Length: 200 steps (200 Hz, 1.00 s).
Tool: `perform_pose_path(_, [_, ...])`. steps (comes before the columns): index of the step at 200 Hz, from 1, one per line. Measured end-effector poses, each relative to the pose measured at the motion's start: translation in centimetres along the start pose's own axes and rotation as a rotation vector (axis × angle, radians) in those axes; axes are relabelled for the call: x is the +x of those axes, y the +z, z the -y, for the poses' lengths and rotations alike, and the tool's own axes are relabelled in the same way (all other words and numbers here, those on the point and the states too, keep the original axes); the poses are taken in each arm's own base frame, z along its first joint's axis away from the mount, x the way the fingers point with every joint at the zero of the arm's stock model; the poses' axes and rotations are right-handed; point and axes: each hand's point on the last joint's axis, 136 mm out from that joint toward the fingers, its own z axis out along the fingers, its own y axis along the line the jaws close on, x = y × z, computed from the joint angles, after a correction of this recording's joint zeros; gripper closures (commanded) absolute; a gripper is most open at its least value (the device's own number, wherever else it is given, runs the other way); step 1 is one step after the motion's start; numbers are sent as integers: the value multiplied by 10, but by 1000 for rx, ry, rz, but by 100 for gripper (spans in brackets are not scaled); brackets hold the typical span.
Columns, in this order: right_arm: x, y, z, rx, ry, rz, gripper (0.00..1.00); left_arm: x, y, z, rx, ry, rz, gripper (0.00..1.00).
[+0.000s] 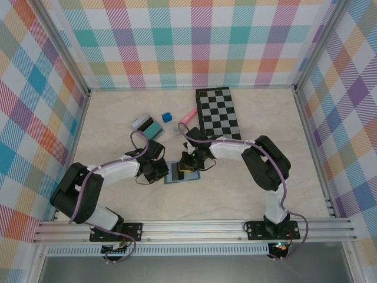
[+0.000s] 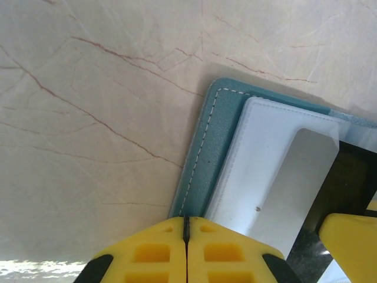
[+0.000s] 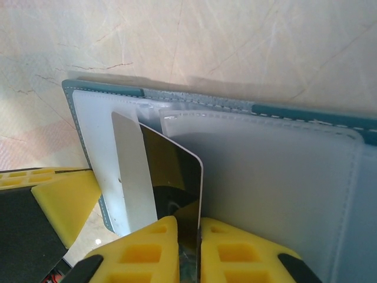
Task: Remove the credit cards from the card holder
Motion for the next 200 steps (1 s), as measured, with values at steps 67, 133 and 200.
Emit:
perform_pose_path(67, [-4,-22,-3,-3,-21,73,94,0,0,-1,-7,13,6,89])
perform_pose_path(133, [0,-43,9,15,-47,131,99,0,-4,-1,-11,36,8,80])
perform_pose_path(200, [-15,-105,-14,-222,-93,277,100,-21,-81,36,140,74,161,34])
